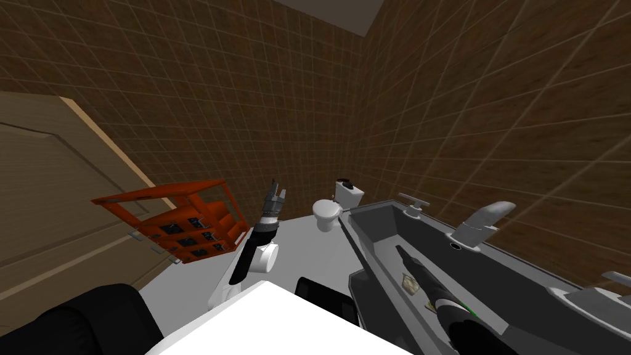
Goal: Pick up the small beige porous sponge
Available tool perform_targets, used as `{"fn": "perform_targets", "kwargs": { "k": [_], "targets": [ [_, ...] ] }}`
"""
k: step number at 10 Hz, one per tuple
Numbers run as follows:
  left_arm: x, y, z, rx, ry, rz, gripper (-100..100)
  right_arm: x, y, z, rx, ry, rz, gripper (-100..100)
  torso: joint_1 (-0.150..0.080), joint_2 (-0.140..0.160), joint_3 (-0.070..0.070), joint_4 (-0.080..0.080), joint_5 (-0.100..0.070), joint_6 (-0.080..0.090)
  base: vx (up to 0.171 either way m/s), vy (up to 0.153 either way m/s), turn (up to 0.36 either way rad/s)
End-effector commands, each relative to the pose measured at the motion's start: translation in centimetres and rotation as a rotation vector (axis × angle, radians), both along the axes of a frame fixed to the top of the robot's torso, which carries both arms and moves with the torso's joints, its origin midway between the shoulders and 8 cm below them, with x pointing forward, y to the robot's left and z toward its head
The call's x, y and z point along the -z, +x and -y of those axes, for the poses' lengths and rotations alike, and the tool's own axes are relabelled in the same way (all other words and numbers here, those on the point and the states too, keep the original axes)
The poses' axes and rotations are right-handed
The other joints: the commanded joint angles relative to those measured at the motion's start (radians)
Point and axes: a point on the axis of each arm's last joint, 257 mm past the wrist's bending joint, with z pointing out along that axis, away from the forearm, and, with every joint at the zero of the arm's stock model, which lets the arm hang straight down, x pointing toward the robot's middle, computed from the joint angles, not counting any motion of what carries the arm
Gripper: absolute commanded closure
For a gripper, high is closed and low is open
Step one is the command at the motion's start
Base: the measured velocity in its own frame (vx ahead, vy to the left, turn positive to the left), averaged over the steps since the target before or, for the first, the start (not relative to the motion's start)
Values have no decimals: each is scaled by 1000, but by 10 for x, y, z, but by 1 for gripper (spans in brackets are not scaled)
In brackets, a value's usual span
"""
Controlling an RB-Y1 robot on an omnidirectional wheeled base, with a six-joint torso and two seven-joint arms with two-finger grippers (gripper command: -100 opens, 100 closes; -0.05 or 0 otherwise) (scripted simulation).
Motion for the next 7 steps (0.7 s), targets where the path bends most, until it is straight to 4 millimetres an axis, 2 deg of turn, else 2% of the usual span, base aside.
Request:
{"fn": "perform_targets", "kwargs": {
  "k": [1,4,6,7],
  "targets": [
    [0,0,0,0,0,0,0,8,-6,3,18,-2,-39,-100,0,0,0,0,0,0,37,0,-8],
    [0,0,0,0,0,0,0,37,-39,26,60,-61,-184,-100,1,1,0,0,0,0,83,7,122],
    [0,0,0,0,0,0,0,44,-46,30,78,-56,-220,-100,0,0,0,0,0,0,62,2,32],
    [0,0,0,0,0,0,0,57,-64,40,98,-82,-293,-100,1,2,1,0,0,0,68,33,147]
  ]
}}
